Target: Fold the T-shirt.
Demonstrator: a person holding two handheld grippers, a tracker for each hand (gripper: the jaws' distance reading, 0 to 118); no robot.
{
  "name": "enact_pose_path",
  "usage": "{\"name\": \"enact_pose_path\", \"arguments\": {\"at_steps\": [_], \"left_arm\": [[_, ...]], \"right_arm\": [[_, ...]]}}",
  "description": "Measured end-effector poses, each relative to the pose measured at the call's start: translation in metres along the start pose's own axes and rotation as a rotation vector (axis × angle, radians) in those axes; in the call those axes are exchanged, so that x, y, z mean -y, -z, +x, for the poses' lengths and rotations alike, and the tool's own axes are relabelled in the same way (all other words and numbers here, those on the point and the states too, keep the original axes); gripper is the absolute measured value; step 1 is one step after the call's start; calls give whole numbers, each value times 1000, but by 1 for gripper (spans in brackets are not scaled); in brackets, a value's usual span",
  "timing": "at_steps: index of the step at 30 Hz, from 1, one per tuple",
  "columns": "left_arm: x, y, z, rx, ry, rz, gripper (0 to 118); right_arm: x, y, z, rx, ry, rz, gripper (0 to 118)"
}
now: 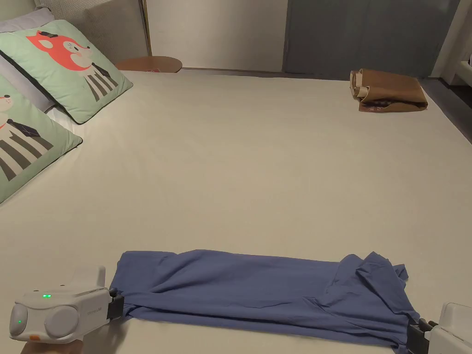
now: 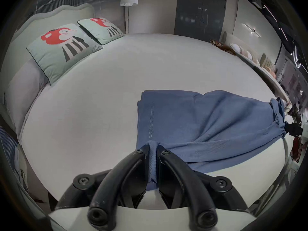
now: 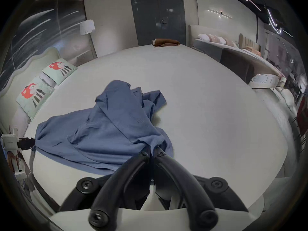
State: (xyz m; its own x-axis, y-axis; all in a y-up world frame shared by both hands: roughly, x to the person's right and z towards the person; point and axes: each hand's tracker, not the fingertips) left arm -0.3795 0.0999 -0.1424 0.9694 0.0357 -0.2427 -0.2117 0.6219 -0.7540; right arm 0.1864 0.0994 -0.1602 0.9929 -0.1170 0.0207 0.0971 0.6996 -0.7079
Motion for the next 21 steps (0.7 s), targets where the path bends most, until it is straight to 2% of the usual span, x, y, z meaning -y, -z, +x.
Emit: {"name": "enact_pose_path", "arguments": {"at_steps": [1, 2, 3, 5, 6, 7, 11, 15, 19, 21], "left_arm": [[-2, -1, 2, -3, 6, -3, 12], [-6, -4, 4, -6, 13, -4, 36], [-10, -8, 7, -12, 19, 2, 61], [-20, -21, 16, -2, 24, 44, 104], [-26, -30, 22, 28, 23, 99, 109], [-33, -38, 27, 43, 21, 146, 108], [-59, -83, 59, 63, 51, 391, 108], [-68, -122, 90, 42, 67, 677, 108], [-69, -141, 106, 20, 75, 823, 108], [-69, -142, 109, 16, 94, 850, 108]], "right_arm": [[-2, -6, -3, -1, 1, 15, 5], [-6, -12, -7, 0, -2, 28, 20], [-12, -20, -14, 5, -19, 45, 44], [-21, -35, -25, 5, -61, 118, 98], [-27, -42, -32, -7, -73, 161, 109], [-32, -48, -38, -20, -85, 200, 112], [-63, -76, -77, -29, -142, 378, 111], [-80, -83, -98, -26, -149, 526, 111], [-93, -94, -116, -17, -145, 614, 110], [-97, -103, -123, -11, -148, 649, 102]]}}
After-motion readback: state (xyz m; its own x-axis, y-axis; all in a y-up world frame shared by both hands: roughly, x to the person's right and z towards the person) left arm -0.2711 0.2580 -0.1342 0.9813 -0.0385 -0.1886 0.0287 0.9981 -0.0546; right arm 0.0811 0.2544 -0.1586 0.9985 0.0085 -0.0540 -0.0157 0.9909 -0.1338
